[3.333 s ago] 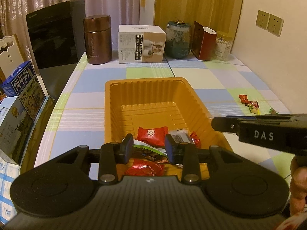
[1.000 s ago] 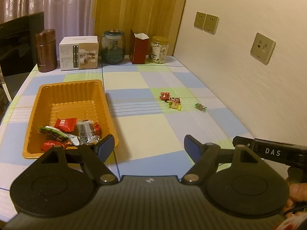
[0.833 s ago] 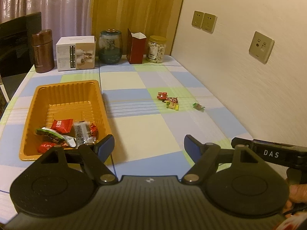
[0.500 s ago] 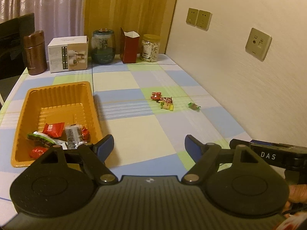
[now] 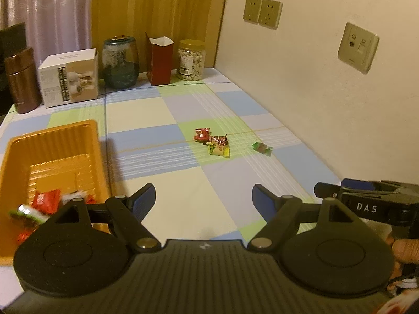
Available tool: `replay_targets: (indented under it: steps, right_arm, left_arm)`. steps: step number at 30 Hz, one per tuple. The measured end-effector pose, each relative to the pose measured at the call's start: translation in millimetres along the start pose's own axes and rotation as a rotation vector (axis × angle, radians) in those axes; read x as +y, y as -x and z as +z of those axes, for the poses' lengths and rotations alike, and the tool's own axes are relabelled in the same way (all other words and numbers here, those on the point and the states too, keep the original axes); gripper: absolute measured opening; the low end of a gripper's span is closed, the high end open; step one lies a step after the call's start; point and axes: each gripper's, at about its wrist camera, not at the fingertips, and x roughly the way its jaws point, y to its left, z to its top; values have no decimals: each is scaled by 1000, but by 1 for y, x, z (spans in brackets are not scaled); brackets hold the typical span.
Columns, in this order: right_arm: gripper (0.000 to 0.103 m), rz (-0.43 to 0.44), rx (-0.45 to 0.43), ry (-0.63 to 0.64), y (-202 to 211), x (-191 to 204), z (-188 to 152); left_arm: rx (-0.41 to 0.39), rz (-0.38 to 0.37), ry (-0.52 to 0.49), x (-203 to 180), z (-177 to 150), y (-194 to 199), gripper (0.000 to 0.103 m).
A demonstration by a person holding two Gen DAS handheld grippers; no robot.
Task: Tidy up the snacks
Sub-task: 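Move both open tools back toward the remaining candies, then grasp the green-wrapped candy with the right tool while the left tool grasps the yellow candy packet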
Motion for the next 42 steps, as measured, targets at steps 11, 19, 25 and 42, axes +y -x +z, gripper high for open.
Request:
replay_targets:
  steps: [11, 19, 25, 42]
  right_arm:
    - [63, 37, 0, 106, -68, -22, 27]
    - [62, 53, 5, 228, -131, -31, 43]
    - [62, 92, 24, 311, -176, -35, 52]
    - [21, 117, 54, 305, -212, -41, 52]
  left_arm:
    - [29, -5, -67, -10, 20, -85, 79]
    - [44, -4, -86, -10, 31, -138, 79]
    - [53, -7, -79, -8, 35, -166, 79]
    - [57, -30, -64, -10, 33, -214, 79]
